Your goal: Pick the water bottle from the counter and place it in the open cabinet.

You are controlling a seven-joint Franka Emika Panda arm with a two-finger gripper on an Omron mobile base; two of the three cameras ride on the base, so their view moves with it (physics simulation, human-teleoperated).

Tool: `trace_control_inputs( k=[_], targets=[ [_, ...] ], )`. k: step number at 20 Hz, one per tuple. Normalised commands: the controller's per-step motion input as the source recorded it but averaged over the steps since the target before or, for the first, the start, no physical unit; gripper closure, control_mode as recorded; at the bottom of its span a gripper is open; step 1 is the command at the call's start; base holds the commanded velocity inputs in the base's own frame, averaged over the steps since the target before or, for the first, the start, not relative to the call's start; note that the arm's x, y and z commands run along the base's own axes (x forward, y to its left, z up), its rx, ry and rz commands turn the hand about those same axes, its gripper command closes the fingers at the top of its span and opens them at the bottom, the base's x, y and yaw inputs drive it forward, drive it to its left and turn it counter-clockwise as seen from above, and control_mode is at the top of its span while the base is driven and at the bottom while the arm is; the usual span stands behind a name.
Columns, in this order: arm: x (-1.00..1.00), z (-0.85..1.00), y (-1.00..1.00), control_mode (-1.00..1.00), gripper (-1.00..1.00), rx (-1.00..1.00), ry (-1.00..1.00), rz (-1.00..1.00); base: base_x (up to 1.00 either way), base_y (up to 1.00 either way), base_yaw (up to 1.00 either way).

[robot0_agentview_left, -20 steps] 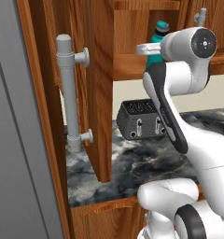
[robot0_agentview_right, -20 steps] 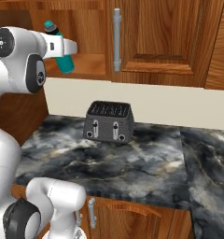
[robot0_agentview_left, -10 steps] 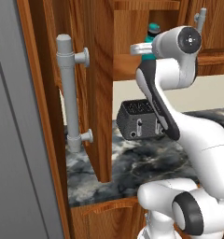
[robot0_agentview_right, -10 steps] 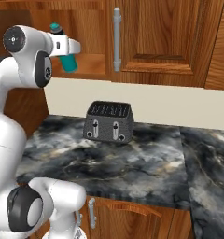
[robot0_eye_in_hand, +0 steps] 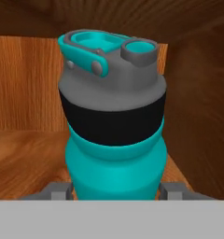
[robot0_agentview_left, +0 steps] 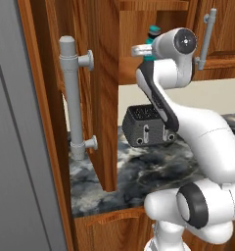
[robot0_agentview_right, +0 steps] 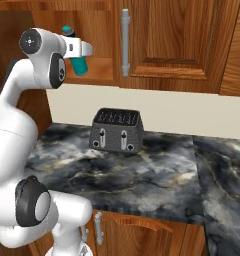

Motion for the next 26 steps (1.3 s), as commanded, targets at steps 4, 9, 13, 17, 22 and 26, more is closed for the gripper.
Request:
trace_control_inputs(
  k=[4,9,13,17,22,26],
  targets=[
    [0.50,0.00,0.00,-1.00,1.00,0.00,0.02,0.00,0.00,0.00,0.00],
    [0.46,0.00,0.00,-1.00,1.00,0.00,0.03,0.00,0.00,0.00,0.00],
    [0.39,-0.03,0.02,-1.00,1.00,0.00,0.03,0.00,0.00,0.00,0.00],
    [0.28,-0.17,0.10,-1.00,1.00,0.00,0.04,0.00,0.00,0.00,0.00],
    [0.26,-0.18,0.07,-1.00,1.00,0.00,0.03,0.00,0.00,0.00,0.00],
    [0.23,-0.16,0.05,-1.00,1.00,0.00,0.03,0.00,0.00,0.00,0.00]
  ],
)
